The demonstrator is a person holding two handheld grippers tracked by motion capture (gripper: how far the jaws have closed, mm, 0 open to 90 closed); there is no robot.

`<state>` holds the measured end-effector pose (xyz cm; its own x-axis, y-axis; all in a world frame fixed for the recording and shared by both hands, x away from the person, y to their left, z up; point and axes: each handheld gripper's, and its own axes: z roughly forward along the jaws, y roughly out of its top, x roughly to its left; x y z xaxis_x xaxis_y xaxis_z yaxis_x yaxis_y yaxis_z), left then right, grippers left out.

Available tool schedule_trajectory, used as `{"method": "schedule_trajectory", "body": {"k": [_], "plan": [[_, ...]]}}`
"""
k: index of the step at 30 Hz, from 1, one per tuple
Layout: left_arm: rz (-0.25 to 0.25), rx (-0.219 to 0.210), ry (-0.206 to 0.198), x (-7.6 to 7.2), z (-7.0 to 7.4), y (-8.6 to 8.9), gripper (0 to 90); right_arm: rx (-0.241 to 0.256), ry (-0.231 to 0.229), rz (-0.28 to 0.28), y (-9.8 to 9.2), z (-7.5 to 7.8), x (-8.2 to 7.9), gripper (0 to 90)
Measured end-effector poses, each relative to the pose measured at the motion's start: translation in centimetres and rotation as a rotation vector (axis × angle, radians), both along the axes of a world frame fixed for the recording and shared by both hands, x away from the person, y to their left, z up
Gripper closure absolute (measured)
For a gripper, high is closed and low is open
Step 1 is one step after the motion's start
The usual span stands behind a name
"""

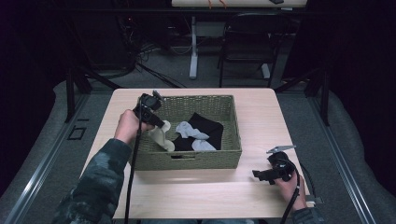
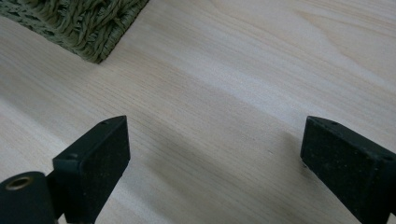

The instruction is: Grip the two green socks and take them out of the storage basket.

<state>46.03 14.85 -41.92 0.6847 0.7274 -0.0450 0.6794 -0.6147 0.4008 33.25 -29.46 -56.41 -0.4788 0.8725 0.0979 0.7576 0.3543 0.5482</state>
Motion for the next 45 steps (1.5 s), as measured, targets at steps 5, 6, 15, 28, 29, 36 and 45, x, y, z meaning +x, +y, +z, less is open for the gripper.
{"method": "schedule_trajectory", "body": {"k": [5,6,15,28,29,36,45], "plan": [[-0.012,-0.019,-0.036,-0.4,2.4,0.0,85.1,0.005,0.001,-0.001,0.0,0.0,0.0,7.6],[-0.014,-0.020,-0.041,-0.4,2.7,0.0,85.1,0.005,0.001,0.000,0.0,-0.1,0.0,7.6],[-0.017,-0.022,-0.113,-1.1,7.7,0.1,85.1,0.026,-0.004,-0.006,0.1,-0.1,0.0,7.6],[0.002,-0.035,-0.189,-1.4,12.8,1.2,85.2,0.022,-0.001,-0.006,0.1,-0.1,0.0,7.6],[0.006,-0.037,-0.201,-1.5,13.6,1.5,85.1,0.022,-0.003,-0.010,0.1,-0.1,0.0,7.6],[0.025,-0.036,-0.229,-2.0,15.5,2.6,85.2,0.018,0.000,-0.009,0.2,-0.1,0.0,7.6],[0.080,-0.037,-0.263,-2.9,17.1,5.6,85.2,0.016,0.002,-0.009,0.2,-0.2,0.0,7.6]]}}
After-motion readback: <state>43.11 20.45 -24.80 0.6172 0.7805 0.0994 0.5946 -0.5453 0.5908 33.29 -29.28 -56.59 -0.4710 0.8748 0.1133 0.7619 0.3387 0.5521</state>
